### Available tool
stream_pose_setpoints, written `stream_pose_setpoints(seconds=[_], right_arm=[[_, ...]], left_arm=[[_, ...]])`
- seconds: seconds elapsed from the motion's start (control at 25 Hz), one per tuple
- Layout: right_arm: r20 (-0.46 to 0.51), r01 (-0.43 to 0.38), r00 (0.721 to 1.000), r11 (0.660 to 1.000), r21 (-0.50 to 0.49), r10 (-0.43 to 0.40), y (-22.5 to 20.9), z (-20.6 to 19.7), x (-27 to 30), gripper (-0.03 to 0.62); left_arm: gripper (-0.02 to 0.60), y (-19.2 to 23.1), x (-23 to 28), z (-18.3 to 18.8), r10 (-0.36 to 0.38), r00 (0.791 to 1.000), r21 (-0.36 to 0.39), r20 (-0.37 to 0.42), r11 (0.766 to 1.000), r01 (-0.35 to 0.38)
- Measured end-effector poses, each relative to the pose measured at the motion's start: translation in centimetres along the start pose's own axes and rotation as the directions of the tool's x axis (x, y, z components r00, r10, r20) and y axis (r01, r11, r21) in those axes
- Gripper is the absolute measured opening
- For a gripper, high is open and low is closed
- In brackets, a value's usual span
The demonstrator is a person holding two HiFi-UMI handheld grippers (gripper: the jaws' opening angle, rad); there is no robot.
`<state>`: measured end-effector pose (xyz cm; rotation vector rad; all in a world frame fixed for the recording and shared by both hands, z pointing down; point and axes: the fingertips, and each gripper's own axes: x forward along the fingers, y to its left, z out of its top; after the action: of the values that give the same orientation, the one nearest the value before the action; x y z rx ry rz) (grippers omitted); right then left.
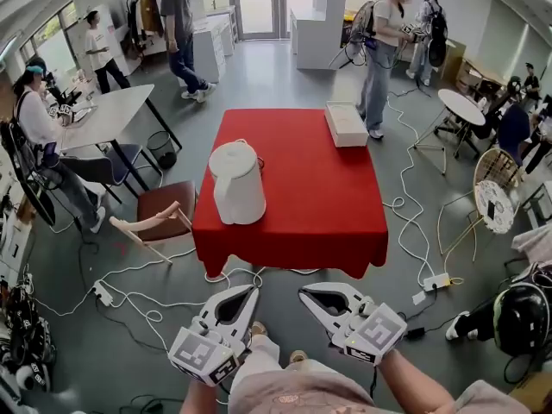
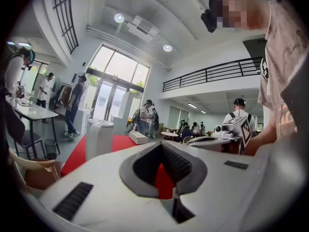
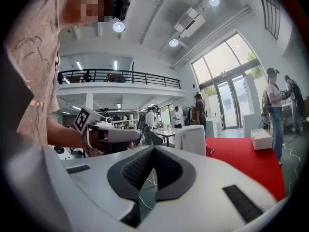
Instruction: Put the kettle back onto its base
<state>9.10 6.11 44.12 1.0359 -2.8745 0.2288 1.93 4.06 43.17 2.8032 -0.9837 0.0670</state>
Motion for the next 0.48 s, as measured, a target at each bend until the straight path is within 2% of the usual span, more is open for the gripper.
stream_pose_setpoints(seconds=[0.48], right_arm=[[0.064, 0.015, 0.998, 1.0, 0.002, -0.015, 3.7, 0.8, -3.7, 0.008]], left_arm=[[-0.002, -5.0, -4.2, -0.3, -0.006, 1.0, 0.033, -0.012, 0.999, 0.006]])
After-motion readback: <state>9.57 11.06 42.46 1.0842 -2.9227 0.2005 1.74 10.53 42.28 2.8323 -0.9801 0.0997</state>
